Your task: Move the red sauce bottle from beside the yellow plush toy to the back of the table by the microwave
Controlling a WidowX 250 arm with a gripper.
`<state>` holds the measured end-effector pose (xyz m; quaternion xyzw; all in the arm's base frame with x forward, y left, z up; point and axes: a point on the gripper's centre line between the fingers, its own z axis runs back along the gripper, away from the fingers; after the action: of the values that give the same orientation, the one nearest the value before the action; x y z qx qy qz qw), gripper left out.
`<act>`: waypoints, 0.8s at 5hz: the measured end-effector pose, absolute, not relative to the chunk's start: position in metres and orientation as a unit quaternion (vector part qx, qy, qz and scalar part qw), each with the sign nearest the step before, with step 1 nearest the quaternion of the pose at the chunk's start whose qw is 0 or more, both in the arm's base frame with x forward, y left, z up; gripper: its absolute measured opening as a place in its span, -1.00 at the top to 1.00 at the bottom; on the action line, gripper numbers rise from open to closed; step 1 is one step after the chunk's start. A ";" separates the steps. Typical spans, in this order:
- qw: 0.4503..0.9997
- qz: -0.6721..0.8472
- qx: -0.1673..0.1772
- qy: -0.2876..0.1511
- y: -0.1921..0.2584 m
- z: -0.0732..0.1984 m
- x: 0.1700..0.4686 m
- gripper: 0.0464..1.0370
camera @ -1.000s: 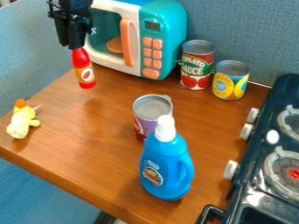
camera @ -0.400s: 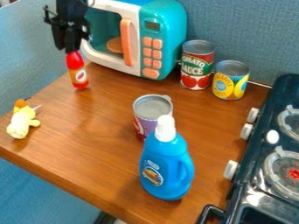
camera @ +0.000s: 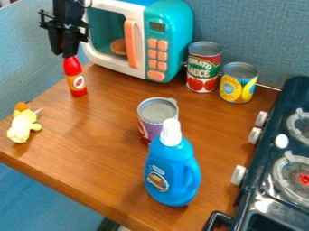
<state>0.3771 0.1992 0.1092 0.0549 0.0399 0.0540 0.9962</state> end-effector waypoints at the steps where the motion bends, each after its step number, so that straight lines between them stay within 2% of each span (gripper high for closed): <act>1: 0.996 0.061 0.050 0.049 0.198 0.109 0.377 0.28; 2: 0.996 0.064 0.038 0.042 0.199 0.105 0.376 -0.35; 3: 0.998 0.060 0.021 0.028 0.194 0.101 0.370 -0.88; 4: 0.998 0.053 0.032 -0.012 0.189 0.127 0.364 -0.94</act>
<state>0.3644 0.1895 0.1271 0.0324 -0.0120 0.0533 0.9980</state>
